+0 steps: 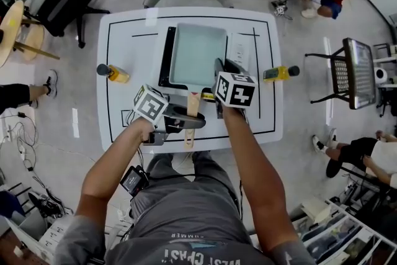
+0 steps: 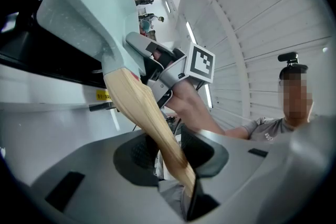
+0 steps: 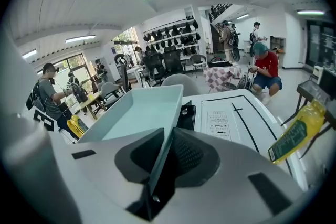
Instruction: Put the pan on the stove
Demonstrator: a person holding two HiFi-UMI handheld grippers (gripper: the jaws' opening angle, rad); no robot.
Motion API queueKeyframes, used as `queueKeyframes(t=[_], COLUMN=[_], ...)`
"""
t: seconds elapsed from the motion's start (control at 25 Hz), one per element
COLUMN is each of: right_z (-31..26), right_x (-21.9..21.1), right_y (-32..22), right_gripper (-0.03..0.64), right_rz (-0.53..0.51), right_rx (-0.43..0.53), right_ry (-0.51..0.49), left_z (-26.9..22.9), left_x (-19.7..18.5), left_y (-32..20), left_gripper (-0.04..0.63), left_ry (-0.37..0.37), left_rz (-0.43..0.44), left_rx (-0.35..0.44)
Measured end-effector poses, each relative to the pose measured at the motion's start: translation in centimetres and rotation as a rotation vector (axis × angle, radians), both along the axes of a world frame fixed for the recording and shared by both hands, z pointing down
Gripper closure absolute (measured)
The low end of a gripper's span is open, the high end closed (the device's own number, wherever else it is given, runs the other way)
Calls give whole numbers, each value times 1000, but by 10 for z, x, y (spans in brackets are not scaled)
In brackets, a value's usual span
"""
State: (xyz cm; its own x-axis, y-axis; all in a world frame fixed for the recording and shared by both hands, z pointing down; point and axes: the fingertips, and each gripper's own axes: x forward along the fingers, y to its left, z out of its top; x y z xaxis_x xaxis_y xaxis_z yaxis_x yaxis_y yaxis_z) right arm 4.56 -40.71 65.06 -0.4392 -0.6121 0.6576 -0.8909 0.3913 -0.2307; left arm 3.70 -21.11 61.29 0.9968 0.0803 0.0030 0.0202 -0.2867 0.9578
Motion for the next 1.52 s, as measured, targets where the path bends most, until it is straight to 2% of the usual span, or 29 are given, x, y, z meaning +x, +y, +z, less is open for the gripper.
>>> queueKeyframes(t=[0.2, 0.32, 0.44, 0.6, 0.92, 1.16, 1.28, 1.52], right_z=[-1, 0, 1, -2, -22, -51, -72, -145], right_x=[3, 5, 5, 5, 16, 13, 11, 10], right_y=[-2, -2, -3, -3, -11, -10, -6, 10], right_gripper=[555, 555, 555, 550, 519, 514, 514, 562], right_rz=[13, 17, 18, 13, 14, 17, 22, 26], right_rx=[4, 2, 0, -4, 31, 89, 127, 257], right_ry=[4, 4, 5, 5, 6, -6, -19, -68], left_z=[-4, -3, -8, -9, -8, -13, -21, -70], left_x=[0, 0, -1, -10, -46, -89, -108, -133], left_y=[-3, -1, -3, -8, -19, -17, -11, -8], left_gripper=[469, 468, 419, 348, 327, 327, 327, 327], left_ry=[41, 42, 59, 42, -15, -114, -137, -212], left_rz=[-27, -39, -49, -90, -178, -248, -278, -333], left_rx=[-13, 3, 28, 53, 102, 137, 154, 321])
